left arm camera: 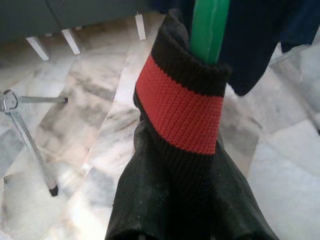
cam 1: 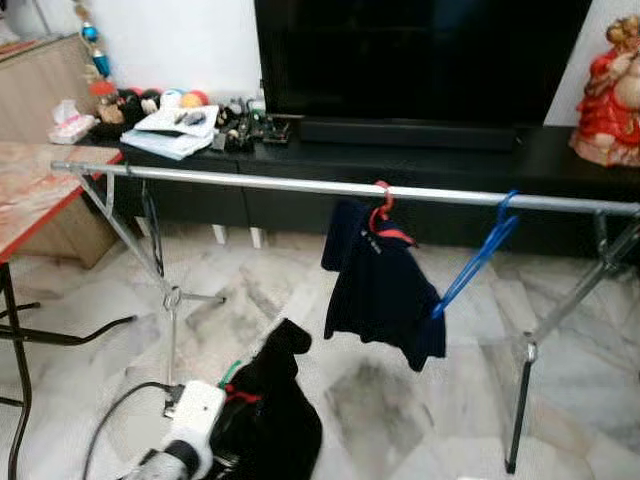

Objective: Hang hanger

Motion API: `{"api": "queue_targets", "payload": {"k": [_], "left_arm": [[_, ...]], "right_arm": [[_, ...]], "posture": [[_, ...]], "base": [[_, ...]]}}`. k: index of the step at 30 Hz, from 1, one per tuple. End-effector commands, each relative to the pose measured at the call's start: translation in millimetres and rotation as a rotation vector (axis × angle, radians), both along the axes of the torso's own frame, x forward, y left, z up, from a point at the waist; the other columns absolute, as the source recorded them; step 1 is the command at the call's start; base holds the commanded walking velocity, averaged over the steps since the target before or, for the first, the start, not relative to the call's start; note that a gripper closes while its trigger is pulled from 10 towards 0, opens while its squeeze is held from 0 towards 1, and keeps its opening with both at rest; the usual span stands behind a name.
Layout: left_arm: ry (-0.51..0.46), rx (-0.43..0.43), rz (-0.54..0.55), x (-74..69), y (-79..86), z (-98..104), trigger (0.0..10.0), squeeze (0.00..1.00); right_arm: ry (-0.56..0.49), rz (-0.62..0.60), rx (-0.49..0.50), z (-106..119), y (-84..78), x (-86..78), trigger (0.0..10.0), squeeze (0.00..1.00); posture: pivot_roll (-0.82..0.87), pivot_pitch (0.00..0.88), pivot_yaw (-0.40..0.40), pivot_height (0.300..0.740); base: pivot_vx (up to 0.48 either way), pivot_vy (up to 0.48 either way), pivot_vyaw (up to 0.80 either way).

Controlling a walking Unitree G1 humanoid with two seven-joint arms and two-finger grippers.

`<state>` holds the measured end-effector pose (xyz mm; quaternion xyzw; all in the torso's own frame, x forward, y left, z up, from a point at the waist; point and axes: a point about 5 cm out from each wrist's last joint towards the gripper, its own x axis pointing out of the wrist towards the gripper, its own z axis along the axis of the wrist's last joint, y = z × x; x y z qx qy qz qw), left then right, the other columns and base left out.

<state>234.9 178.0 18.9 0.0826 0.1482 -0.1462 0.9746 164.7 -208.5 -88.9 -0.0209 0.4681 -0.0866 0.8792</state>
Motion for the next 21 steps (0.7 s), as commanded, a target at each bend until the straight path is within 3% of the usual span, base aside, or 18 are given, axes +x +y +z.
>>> {"api": "queue_targets", "payload": {"k": [1, 5, 7, 13, 21], "left_arm": [[-0.011, 0.009, 0.066, -0.5, 15.5, 2.4, 10.0, 0.0], [-0.018, 0.006, 0.126, -2.5, 24.9, 2.9, 10.0, 0.0], [0.004, 0.063, 0.197, -5.9, 41.0, 1.2, 10.0, 0.0], [-0.016, 0.078, 0.312, -9.4, 64.3, 5.1, 10.0, 0.0], [-0.024, 0.024, 0.302, -9.0, 56.7, 6.8, 10.0, 0.0]], "right_arm": [[0.011, 0.011, 0.035, -3.1, 13.1, -2.0, 10.0, 0.0], [0.011, 0.011, 0.033, -3.1, 11.8, -2.5, 10.0, 0.0], [0.01, 0.011, 0.032, -3.0, 11.3, -2.5, 10.0, 0.0], [0.012, 0.009, 0.031, -3.1, 8.1, -4.0, 10.0, 0.0], [0.013, 0.022, 0.024, -2.6, 1.9, -5.5, 10.0, 0.0]], "posture": [[0.07, 0.048, 0.033, 0.74], [0.07, 0.049, 0.031, 0.74], [0.07, 0.051, 0.032, 0.74], [0.08, 0.052, 0.026, 0.74], [0.08, 0.052, 0.026, 0.74]], "base": [[0.0, 0.0, 0.0], [0.0, 0.0, 0.0], [0.0, 0.0, 0.0], [0.0, 0.0, 0.0], [0.0, 0.0, 0.0]]}}
